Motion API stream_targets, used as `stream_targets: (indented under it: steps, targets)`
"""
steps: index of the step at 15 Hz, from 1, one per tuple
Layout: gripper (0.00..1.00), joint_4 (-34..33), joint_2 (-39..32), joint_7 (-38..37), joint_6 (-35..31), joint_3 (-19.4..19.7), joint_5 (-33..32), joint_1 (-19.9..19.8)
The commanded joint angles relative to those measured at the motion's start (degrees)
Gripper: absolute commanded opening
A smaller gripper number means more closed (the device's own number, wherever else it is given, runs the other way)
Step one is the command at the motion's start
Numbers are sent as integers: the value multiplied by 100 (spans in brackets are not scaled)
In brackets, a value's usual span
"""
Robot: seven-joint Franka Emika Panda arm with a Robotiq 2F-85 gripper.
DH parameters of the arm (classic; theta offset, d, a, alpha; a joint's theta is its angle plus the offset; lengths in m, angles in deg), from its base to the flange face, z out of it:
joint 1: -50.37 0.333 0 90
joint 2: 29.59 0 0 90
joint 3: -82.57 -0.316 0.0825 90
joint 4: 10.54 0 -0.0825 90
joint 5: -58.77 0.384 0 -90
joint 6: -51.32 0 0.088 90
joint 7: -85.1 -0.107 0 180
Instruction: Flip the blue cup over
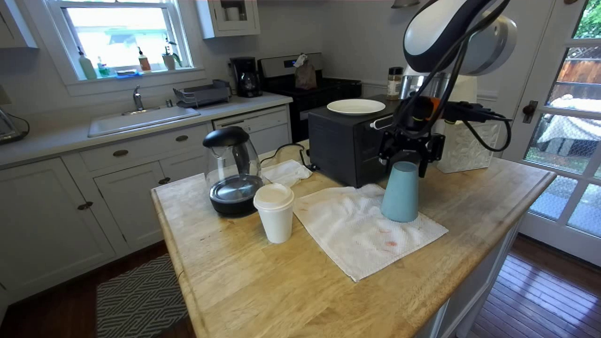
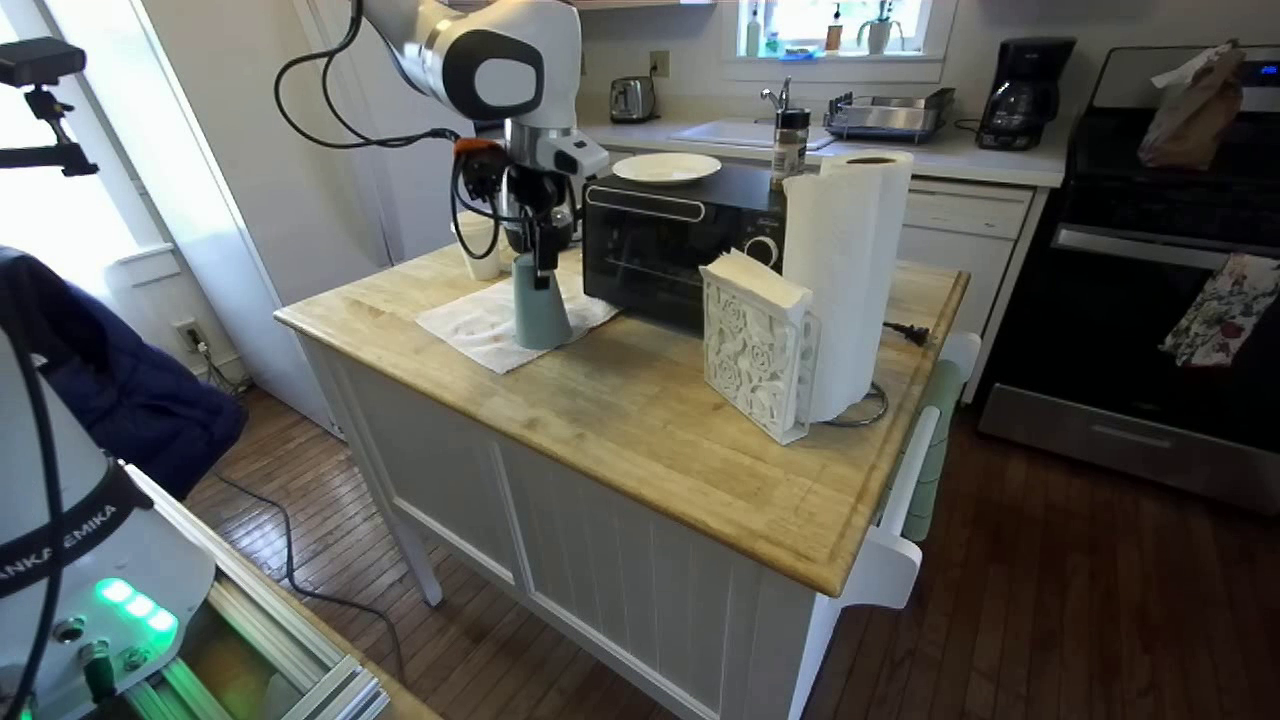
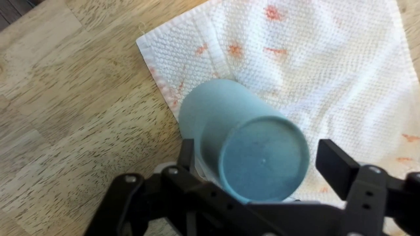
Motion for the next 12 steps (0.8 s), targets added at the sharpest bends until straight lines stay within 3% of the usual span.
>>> stream_targets:
  steps: [1, 4, 12]
  targets:
    - [69, -274, -206, -24, 277, 103, 147, 56]
    - [48, -230, -135, -169, 328, 137, 136, 86]
    - [46, 363, 526, -1559, -254, 335, -267, 434]
